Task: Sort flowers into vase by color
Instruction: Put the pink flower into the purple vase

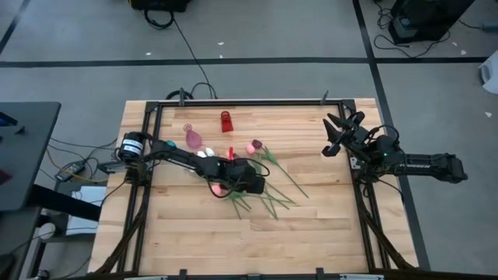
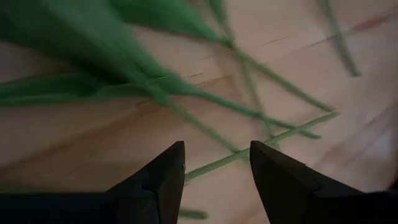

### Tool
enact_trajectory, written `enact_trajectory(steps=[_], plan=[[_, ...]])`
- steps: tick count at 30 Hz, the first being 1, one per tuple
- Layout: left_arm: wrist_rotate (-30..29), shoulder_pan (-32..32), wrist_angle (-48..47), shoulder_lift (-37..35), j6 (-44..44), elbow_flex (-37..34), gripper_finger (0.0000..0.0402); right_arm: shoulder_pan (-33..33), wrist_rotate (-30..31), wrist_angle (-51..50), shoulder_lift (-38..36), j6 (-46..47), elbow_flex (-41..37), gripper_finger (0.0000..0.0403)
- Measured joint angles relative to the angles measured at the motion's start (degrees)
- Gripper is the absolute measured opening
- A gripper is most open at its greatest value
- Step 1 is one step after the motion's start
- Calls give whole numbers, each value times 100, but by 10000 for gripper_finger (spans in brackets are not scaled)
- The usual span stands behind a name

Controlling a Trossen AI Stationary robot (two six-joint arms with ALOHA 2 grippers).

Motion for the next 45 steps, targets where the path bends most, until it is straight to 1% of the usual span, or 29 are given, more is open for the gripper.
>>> enact_trajectory(steps=[2, 17, 22, 25, 30, 33, 35, 37, 41, 43, 45], plan=[[3, 48, 118, 35, -4, 9, 186, 0, 0, 2, 21, 0, 1, 125], [201, 304, 31, 80, -24, 5, 186, 0, -105, 93, 123, 2, 1, 125], [496, 305, 130, 335, -120, 7, 186, 0, -123, 93, 123, 2, 1, 125], [498, 325, 300, 389, -137, 7, 186, 0, -144, 92, 124, 2, 1, 125], [344, 422, 247, 391, -135, 6, 180, 0, -145, 98, 131, 4, 1, 125], [301, 473, 230, 401, -150, 7, 158, 0, -145, 92, 140, 7, 1, 125], [352, 519, 226, 445, -151, 7, 134, 0, -145, 93, 140, 8, 1, 125], [439, 542, 179, 453, -150, 7, 102, 0, -147, 91, 140, 7, 1, 125], [467, 542, 136, 502, -10, 9, 25, 0, -147, 91, 144, 7, 1, 125], [496, 542, 156, 503, 69, 9, 12, 0, -147, 89, 144, 7, 1, 125], [555, 542, 189, 499, 258, 9, 15, 0, -147, 87, 144, 7, 1, 125]])
